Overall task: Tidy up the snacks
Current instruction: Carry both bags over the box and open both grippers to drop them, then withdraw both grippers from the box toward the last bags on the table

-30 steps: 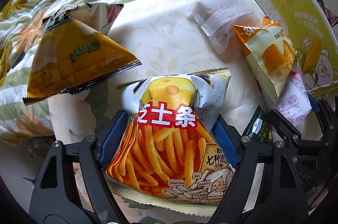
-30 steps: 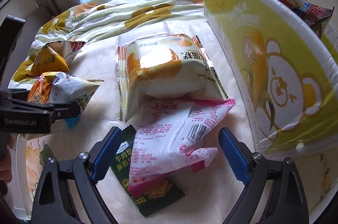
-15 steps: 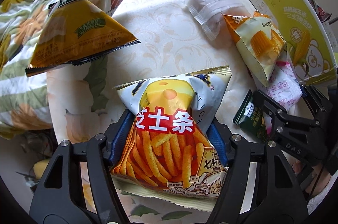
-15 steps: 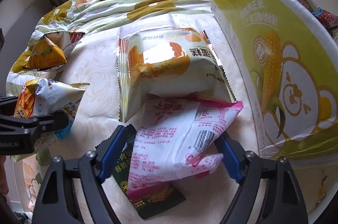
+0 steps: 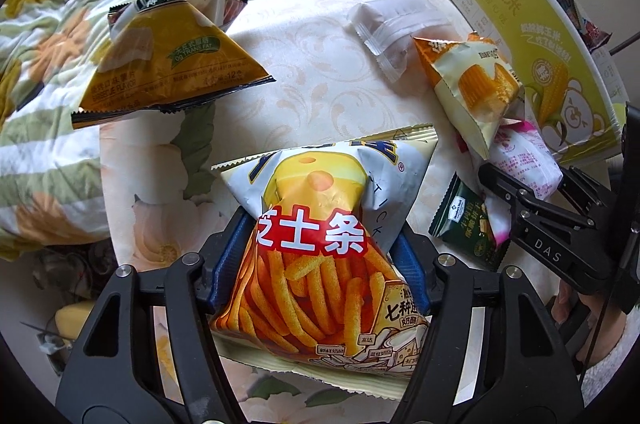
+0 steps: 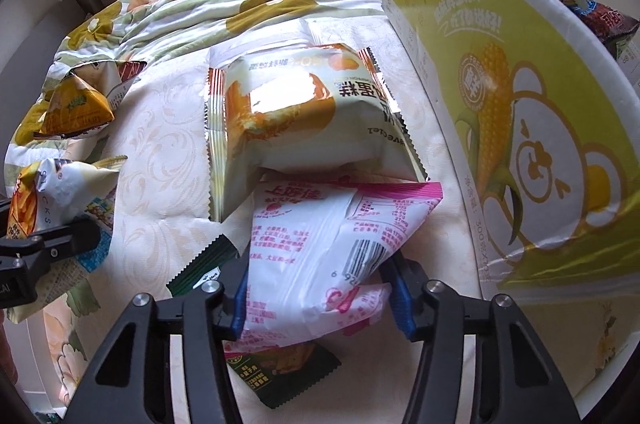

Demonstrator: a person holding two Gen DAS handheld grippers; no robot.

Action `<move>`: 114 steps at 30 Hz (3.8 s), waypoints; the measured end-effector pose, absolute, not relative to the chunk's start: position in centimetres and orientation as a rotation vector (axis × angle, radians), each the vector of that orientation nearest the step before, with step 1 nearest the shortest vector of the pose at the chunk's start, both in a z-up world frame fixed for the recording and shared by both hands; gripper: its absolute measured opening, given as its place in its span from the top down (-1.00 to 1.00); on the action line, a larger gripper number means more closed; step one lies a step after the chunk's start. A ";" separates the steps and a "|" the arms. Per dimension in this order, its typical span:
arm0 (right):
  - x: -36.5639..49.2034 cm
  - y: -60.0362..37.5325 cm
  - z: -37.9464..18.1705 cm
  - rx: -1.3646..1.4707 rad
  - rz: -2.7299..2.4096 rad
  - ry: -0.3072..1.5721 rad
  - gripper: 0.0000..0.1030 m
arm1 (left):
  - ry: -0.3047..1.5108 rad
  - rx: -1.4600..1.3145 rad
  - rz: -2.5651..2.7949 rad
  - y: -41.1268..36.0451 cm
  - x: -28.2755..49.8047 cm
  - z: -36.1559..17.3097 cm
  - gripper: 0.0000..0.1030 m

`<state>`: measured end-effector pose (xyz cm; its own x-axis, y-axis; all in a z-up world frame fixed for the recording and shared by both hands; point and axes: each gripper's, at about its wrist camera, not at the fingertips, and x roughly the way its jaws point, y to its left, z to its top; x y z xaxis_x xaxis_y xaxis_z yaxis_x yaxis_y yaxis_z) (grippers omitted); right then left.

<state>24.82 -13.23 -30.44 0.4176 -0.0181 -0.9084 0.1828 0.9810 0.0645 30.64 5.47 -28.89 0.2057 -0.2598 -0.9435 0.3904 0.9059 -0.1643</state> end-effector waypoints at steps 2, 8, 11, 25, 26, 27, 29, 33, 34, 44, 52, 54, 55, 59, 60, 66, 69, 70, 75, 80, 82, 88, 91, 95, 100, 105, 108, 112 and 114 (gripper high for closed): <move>24.4 -13.2 -30.1 0.169 -0.132 1.130 0.02 | 1.282 0.116 -0.459 5.7 30.5 -28.7 -0.23; 22.7 -13.2 -28.4 0.194 -0.148 1.111 0.02 | 1.251 0.116 -0.475 6.4 29.6 -26.9 -0.23; 21.8 -13.0 -27.2 0.201 -0.147 1.099 0.02 | 1.223 0.108 -0.481 6.8 29.0 -25.4 -0.23; 17.2 -14.7 -15.2 0.215 -0.133 0.896 0.02 | 1.003 0.050 -0.522 5.5 27.3 -14.3 -0.23; 17.1 -15.3 -14.6 0.216 -0.135 0.879 0.02 | 0.984 0.052 -0.518 4.9 27.1 -13.5 -0.23; 16.9 -16.1 -13.9 0.214 -0.138 0.863 0.02 | 0.970 0.053 -0.515 4.4 27.0 -12.9 -0.23; 16.6 -17.6 -13.0 0.218 -0.138 0.835 0.02 | 0.948 0.049 -0.510 3.2 26.8 -11.8 -0.23; 16.5 -21.7 -11.5 0.208 -0.135 0.798 0.02 | 0.899 0.027 -0.508 -0.8 25.9 -9.7 -0.23; 16.5 -22.6 -11.3 0.211 -0.133 0.796 0.02 | 0.890 0.017 -0.514 -2.1 25.7 -9.3 -0.23; 16.2 -33.2 -10.1 0.210 -0.119 0.781 0.02 | 0.860 0.006 -0.541 -15.7 24.8 -8.9 -0.23; 17.2 -39.1 -11.1 0.176 -0.054 0.831 0.02 | 0.953 -0.051 -0.472 -22.9 25.5 -12.6 -0.24; 17.6 -40.0 -11.3 0.174 -0.037 0.843 0.02 | 0.974 -0.054 -0.460 -23.9 25.5 -13.5 -0.29; 17.8 -40.4 -11.5 0.176 -0.030 0.848 0.02 | 0.985 -0.053 -0.451 -24.4 25.5 -13.9 -0.34; 18.6 -41.7 -12.4 0.190 0.002 0.877 0.02 | 1.000 -0.015 -0.408 -25.6 24.9 -14.9 -0.99; 18.8 -41.9 -12.7 0.195 0.009 0.884 0.02 | 0.997 -0.004 -0.407 -25.7 24.6 -14.9 -0.99; 19.7 -42.8 -14.5 0.228 0.037 0.918 0.02 | 1.028 0.042 -0.375 -24.3 23.7 -15.4 -0.99; 20.0 -42.9 -14.9 0.240 0.041 0.928 0.02 | 1.033 0.006 -0.372 -22.8 23.5 -15.3 -0.99; 20.1 -43.0 -14.9 0.243 0.040 0.928 0.02 | 1.031 -0.003 -0.371 -22.3 23.6 -15.2 -0.99; 21.2 -42.5 -14.4 0.241 0.036 0.950 0.02 | 1.016 -0.028 -0.355 -21.1 23.6 -14.3 -0.99; 23.0 -42.9 -15.4 0.279 0.008 0.996 0.01 | 0.977 -0.006 -0.327 -20.3 23.8 -12.9 -0.99; 23.3 -42.9 -15.9 0.287 -0.001 1.017 -0.05 | 0.972 -0.011 -0.316 -19.8 23.9 -12.7 -0.99; 22.2 -42.7 -15.6 0.277 -0.005 0.945 -0.98 | 0.964 -0.035 -0.296 -18.5 23.7 -12.5 -0.99; 21.6 -42.6 -15.2 0.242 -0.005 0.923 -0.98 | 0.954 -0.049 -0.294 -18.2 23.3 -12.4 -0.99; 20.5 -42.7 -14.7 0.214 0.003 0.896 -0.99 | 0.945 -0.054 -0.292 -18.2 22.6 -12.2 -0.99; 19.6 -42.5 -13.4 0.213 0.036 0.873 -0.99 | 0.918 -0.056 -0.283 -17.9 21.3 -11.2 -0.99; 19.1 -41.1 -11.6 0.190 0.091 0.871 -0.99 | 0.889 -0.065 -0.222 -16.0 19.7 -10.1 -0.99; 18.7 -39.8 -10.7 0.180 0.150 0.851 -0.99 | 0.861 -0.070 -0.141 -13.9 18.3 -9.3 -0.99; 18.5 -37.7 -9.6 0.175 0.219 0.827 -0.99 | 0.877 -0.077 -0.074 -11.4 17.1 -9.2 -0.99; 18.4 -36.3 -9.0 0.166 0.265 0.810 -0.99 | 0.881 -0.085 -0.046 -10.2 16.6 -9.3 -0.99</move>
